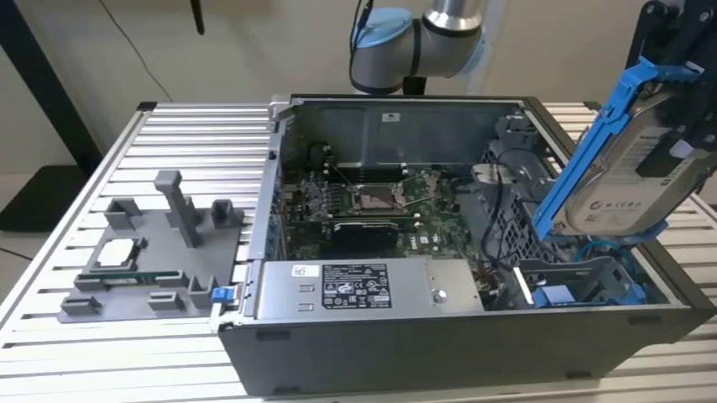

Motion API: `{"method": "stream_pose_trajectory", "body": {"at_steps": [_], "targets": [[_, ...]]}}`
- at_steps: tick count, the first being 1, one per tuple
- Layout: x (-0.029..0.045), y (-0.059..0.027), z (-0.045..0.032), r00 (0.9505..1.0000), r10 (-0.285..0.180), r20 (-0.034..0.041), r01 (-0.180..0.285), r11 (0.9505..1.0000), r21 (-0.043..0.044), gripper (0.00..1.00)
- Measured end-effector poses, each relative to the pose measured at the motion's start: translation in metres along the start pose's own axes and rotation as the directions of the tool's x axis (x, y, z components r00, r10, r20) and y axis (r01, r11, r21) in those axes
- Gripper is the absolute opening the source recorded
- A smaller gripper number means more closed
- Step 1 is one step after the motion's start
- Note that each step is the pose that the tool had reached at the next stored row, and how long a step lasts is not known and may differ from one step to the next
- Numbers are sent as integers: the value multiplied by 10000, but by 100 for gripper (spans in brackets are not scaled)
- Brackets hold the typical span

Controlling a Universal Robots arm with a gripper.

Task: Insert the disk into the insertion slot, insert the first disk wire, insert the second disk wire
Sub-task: 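Insert the disk into the insertion slot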

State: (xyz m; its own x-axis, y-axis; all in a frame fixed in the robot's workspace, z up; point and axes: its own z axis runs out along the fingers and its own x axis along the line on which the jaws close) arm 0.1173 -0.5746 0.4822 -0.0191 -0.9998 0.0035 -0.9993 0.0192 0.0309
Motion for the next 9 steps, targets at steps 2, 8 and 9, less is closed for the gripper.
{"method": "stream_pose_trajectory", "body": {"at_steps": [2,8,9], "targets": [[36,-2,39,10000,10,5,-10,10000,12,0],[94,-15,148,10000,24,5,-24,10000,45,0],[97,-21,166,10000,27,5,-27,10000,49,0]]}}
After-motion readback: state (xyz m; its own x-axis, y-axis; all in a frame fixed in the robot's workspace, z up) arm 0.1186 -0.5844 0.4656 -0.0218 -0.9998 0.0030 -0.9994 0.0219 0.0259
